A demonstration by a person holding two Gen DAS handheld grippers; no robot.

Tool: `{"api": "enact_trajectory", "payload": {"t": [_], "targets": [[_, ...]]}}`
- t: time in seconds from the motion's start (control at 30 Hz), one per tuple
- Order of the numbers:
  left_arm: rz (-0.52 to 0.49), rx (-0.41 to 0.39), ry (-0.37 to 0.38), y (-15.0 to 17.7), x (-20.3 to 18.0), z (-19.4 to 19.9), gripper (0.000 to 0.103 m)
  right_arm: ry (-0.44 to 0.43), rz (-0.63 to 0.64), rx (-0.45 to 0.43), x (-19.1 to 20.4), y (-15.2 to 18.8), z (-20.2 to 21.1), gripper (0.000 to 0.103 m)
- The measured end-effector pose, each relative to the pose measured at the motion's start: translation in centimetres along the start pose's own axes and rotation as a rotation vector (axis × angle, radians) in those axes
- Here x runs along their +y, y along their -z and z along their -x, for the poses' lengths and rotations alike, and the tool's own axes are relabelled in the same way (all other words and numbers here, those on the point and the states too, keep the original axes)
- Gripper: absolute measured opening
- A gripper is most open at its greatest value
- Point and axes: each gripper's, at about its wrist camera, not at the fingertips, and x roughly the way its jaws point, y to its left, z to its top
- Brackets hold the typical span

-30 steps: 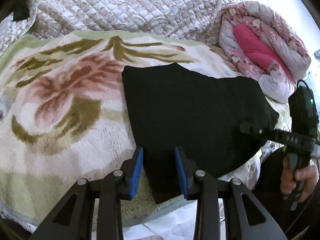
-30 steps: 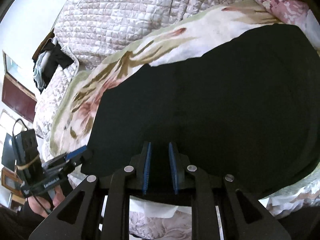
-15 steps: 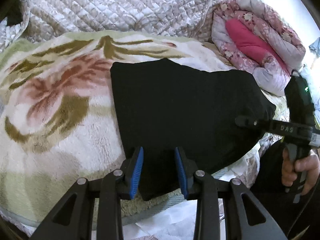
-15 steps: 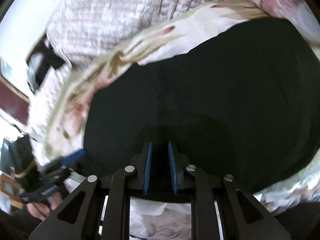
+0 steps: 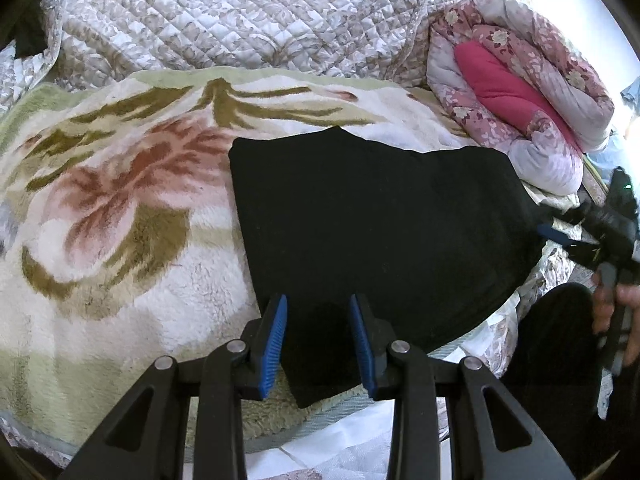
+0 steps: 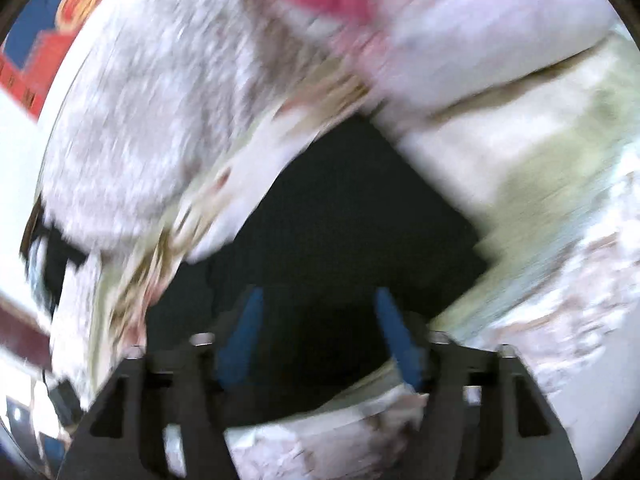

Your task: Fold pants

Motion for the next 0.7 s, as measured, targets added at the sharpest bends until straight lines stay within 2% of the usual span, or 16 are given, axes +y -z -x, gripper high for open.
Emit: {"api": "enact_trajectory", "payload": {"t": [0.07,0.13,0.27,0.37,0.47,0.6,0.7], "targets": [[0.001,0.004,-0.001,0.0,-0.1,-0.2,0.035,0.014,-0.050,-0.043,-1.4,-0.8,1.1,0.065],[-0.001,0.008,0.002,-0.1,-0.3,-0.3,0.035,0.036,-0.107,-0.044,-2.9,-1.4,1.1,0.065],[-0.019,0.011,0.007,-0.2,-1.0,-0.3,0.035,0.048,-0.263,0.010,-5.6,-1.5,0.1,0.065],[-0.023,0.016,0.004,-0.1,-1.2,-0.4,0.035,0.016,-0.356,0.075,-6.6,-0.6,-0.8,0.065],[-0.020,0.019,0.004,0.0,-1.1,-0.4,0.035,0.000,-0.374,0.076,-6.9,0.0,-1.1,0.065],[-0.018,0.024,0.003,0.0,-1.2,-0.6,0.035,-0.035,-0.365,0.055,-6.9,-1.0,-1.6,0.065],[-0.020,0.023,0.003,0.0,-1.1,-0.6,0.035,-0.086,-0.344,-0.035,-5.9,-1.4,-0.6,0.065]]}}
